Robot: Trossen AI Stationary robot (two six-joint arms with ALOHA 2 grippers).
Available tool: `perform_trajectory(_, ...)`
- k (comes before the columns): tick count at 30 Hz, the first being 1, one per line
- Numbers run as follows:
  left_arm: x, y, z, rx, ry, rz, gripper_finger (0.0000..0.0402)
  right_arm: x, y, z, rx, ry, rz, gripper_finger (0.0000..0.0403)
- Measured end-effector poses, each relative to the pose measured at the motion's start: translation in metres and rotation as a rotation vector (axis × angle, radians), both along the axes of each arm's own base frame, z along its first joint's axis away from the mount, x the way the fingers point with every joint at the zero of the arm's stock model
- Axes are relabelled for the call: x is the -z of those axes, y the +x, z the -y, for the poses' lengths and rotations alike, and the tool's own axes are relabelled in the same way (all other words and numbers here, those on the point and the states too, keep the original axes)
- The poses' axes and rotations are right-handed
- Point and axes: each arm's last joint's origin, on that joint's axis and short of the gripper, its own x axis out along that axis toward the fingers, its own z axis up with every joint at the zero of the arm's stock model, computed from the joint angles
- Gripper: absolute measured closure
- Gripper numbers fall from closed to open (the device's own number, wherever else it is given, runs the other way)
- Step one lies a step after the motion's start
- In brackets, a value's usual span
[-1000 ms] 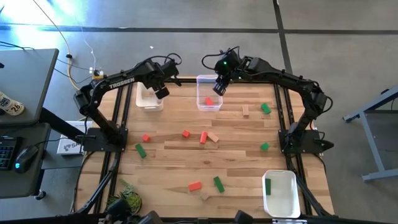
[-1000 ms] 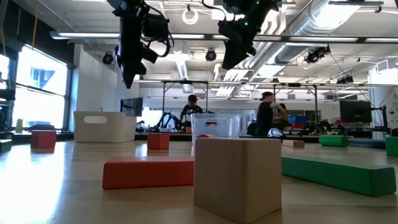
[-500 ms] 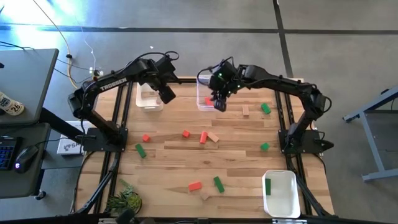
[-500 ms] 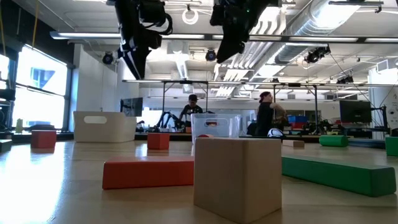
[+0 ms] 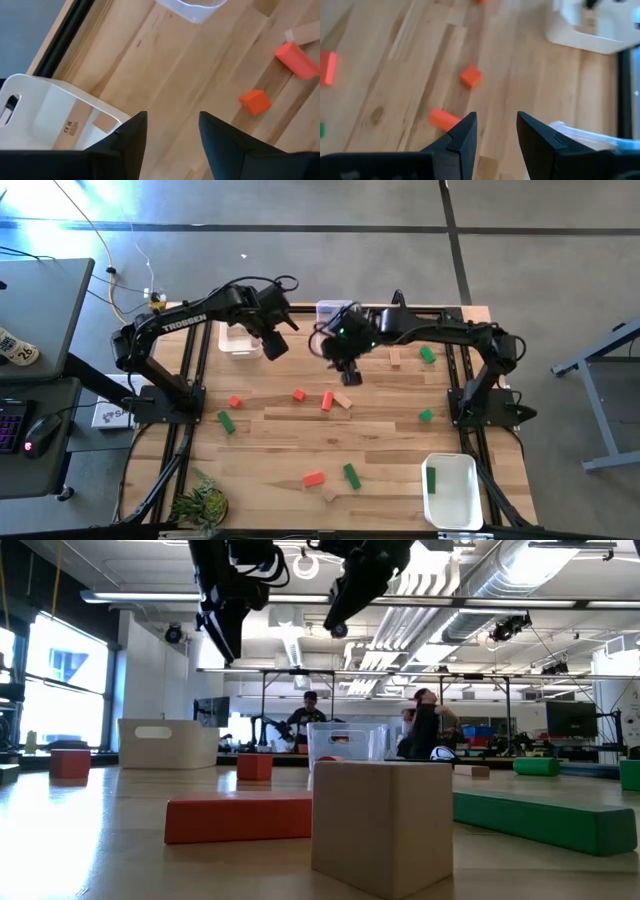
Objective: Sort & place blocks by color
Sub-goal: Put the orange block into the transparent bin
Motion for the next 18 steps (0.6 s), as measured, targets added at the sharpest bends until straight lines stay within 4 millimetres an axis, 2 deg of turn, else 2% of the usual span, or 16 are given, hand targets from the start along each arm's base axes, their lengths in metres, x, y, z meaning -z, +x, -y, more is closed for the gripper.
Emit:
perform_trajectory(10,0.000,0.003,0.006,0.004,-0.039,0.015,0.0234,0.026,0.020,-0.046,-0.192,-0.141,-0.067,0.0276)
perform_trajectory(18,0.000,0.004,0.007,-0.048,-0.112,0.064,0.0234,0.056,0.034,-0.058,-0.326,-0.166,-0.128,0.0276)
